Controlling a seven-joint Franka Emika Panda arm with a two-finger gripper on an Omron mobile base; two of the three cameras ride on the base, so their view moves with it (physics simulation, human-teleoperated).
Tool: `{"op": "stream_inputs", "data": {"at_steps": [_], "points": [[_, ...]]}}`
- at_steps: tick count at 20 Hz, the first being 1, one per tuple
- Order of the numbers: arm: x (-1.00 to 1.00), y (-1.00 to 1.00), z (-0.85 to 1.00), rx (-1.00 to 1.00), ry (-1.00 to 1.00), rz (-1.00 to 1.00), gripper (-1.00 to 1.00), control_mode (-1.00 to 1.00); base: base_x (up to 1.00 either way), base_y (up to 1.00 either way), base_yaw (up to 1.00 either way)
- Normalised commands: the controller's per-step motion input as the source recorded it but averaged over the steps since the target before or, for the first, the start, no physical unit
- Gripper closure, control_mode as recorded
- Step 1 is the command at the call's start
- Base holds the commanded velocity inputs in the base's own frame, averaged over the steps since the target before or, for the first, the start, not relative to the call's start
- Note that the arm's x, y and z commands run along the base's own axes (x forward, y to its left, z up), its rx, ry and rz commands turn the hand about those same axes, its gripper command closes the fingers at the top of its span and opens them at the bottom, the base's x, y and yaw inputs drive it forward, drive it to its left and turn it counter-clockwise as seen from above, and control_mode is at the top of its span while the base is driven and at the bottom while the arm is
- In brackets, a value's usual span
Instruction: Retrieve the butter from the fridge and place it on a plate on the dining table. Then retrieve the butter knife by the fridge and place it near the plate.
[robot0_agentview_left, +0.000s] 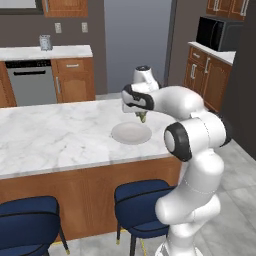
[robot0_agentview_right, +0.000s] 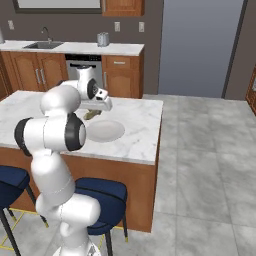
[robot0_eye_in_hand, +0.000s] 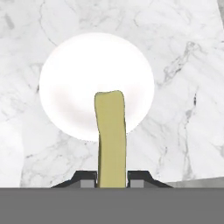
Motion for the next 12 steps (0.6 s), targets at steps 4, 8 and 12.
{"op": "stream_inputs", "data": {"at_steps": [4, 8, 12], "points": [[0.44, 0.0, -0.49, 0.0, 0.0, 0.0, 1.0, -1.0, 0.0, 0.0, 0.0], [0.42, 0.0, -0.53, 0.0, 0.0, 0.0, 1.0, -1.0, 0.0, 0.0, 0.0], [0.36, 0.0, -0.56, 0.0, 0.0, -0.02, 1.0, -1.0, 0.0, 0.0, 0.0]]}}
